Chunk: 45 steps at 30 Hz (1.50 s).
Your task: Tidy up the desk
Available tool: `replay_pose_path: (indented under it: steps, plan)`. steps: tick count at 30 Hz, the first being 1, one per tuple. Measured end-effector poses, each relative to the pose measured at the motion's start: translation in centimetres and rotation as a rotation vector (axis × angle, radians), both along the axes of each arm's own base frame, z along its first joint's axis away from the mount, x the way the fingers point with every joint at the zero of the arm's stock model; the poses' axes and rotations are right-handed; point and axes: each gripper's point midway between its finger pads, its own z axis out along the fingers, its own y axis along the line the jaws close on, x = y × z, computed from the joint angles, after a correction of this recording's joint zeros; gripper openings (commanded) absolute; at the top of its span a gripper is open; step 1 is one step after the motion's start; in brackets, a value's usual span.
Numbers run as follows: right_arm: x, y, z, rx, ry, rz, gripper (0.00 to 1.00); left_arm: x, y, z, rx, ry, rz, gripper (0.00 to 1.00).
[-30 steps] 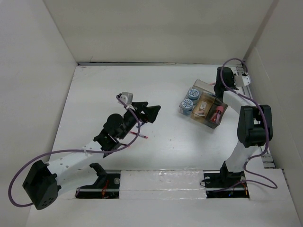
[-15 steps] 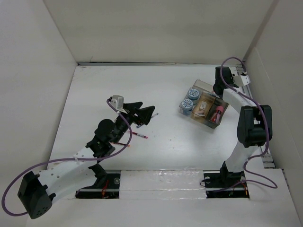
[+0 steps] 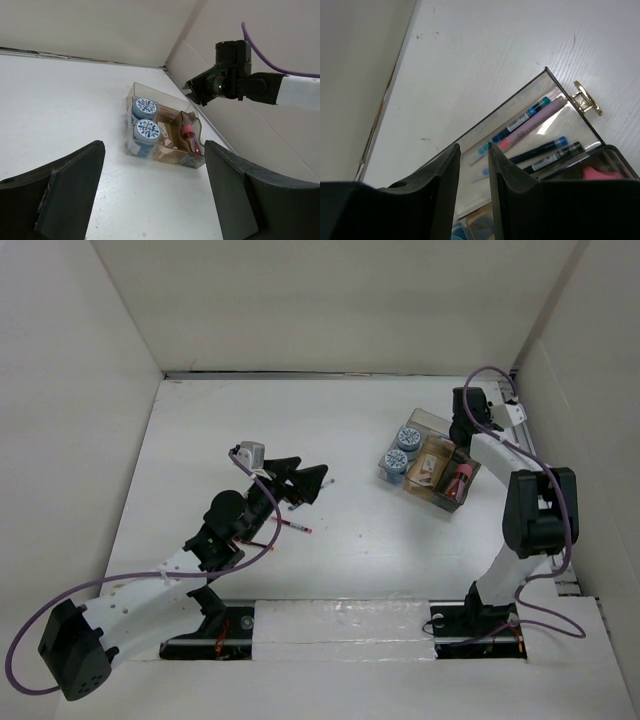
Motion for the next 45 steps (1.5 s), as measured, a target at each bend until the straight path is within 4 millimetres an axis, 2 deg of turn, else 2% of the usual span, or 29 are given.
replay_pose_path:
  steps: [4, 7, 8, 10, 12, 15, 16, 17, 18, 19, 20, 21, 23, 27, 35, 39, 45]
  plan:
    - [-1.4, 0.4, 1.0, -0.025, 0.002, 0.037, 0.32, 0.1, 0.1, -0.1, 0.002, 0.002, 0.010, 0.77]
    - [-1.9, 1.9, 3.2, -0.045, -0.039, 0.143, 0.06, 0.3, 0.3, -0.1, 0.000, 0.004, 0.023, 0.73]
    - [-1.2, 3.0, 4.1, -0.036, -0.073, 0.209, 0.00, 0.3, 0.4, -0.1, 0.000, 0.005, 0.030, 0.71]
    - [-1.6, 7.0, 6.6, -0.033, -0.141, 0.352, 0.00, 0.7, 0.9, -0.2, -0.003, 0.014, 0.061, 0.66]
    - [-1.8, 12.9, 8.2, -0.024, -0.193, 0.548, 0.00, 1.1, 1.9, -0.4, -0.015, 0.032, 0.121, 0.59]
    - [-3.9, 22.1, 7.9, -0.007, -0.186, 0.835, 0.00, 1.5, 4.5, -1.0, -0.052, 0.066, 0.244, 0.58]
    - [-5.0, 24.9, 7.1, 0.000, -0.165, 0.923, 0.05, 1.5, 5.4, -1.2, -0.068, 0.074, 0.283, 0.58]
    - [-6.2, 27.6, 6.1, 0.003, -0.136, 1.004, 0.22, 1.5, 6.3, -1.2, -0.088, 0.078, 0.318, 0.58]
    - [-7.3, 29.7, 5.0, 0.007, -0.103, 1.072, 0.31, 1.4, 7.0, -1.2, -0.108, 0.078, 0.344, 0.58]
    - [-8.5, 31.5, 3.8, 0.010, -0.064, 1.133, 0.40, 1.3, 7.7, -1.1, -0.126, 0.076, 0.365, 0.59]
    - [-9.5, 32.7, 2.7, 0.014, -0.029, 1.177, 0.55, 1.2, 8.1, -1.2, -0.137, 0.076, 0.380, 0.59]
    - [-10.5, 33.7, 1.6, 0.016, 0.009, 1.218, 0.59, 1.1, 8.5, -1.3, -0.146, 0.076, 0.395, 0.59]
    - [-12.2, 34.9, -0.3, 0.025, 0.082, 1.279, 0.65, 1.2, 8.9, -1.2, -0.160, 0.078, 0.415, 0.59]
    - [-13.9, 36.8, -2.3, 0.046, 0.173, 1.350, 0.66, 1.4, 9.0, -1.6, -0.158, 0.089, 0.432, 0.60]
    - [-14.4, 40.8, -5.8, 0.098, 0.276, 1.428, 0.64, 1.7, 8.7, -2.8, -0.121, 0.115, 0.436, 0.60]
    - [-14.0, 41.2, -7.4, 0.096, 0.328, 1.408, 0.56, 1.6, 8.8, -2.5, -0.129, 0.110, 0.436, 0.60]
    - [-13.1, 40.4, -9.3, 0.056, 0.387, 1.323, 0.44, 1.4, 8.9, -2.0, -0.144, 0.099, 0.428, 0.60]
